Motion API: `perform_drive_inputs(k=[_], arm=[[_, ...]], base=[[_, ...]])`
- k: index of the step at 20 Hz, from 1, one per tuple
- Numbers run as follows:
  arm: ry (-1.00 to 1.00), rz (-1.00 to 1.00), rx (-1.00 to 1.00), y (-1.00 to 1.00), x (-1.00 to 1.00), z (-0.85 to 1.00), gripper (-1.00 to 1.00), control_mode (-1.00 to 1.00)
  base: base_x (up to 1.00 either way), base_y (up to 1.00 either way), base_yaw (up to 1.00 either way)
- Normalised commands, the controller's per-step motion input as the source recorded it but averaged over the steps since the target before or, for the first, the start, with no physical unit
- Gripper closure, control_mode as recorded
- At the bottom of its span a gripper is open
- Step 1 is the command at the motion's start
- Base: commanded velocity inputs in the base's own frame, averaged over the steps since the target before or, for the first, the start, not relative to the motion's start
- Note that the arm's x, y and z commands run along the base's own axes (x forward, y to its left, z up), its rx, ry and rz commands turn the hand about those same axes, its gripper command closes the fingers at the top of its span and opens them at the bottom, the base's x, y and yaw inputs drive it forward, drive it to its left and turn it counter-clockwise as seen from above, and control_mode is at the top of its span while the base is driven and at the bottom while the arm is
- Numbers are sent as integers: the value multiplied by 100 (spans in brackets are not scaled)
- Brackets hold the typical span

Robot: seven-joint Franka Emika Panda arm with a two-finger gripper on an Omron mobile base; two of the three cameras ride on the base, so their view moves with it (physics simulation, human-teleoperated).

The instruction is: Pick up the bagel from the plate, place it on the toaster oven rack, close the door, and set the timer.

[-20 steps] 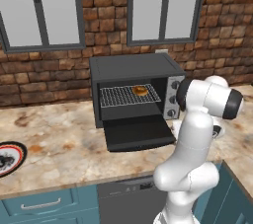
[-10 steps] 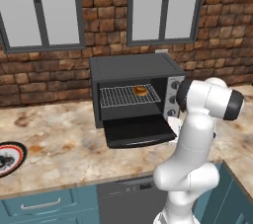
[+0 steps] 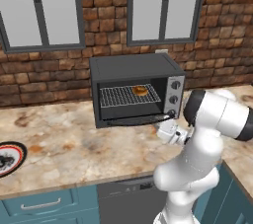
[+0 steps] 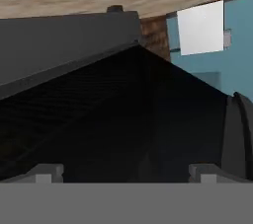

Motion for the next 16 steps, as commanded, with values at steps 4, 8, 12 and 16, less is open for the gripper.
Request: perform_drive_inputs(k=[4, 8, 12, 16], arm=[[-11, -16, 52, 1, 0, 67, -100, -100], [-8, -14, 50, 0, 0, 68, -100, -100], [2, -9, 46, -3, 13, 55, -100, -100], [30, -1, 8, 4, 58, 19, -100, -100]], base=[[0, 0, 0], [0, 0, 0], [0, 0, 0], [0, 0, 0]])
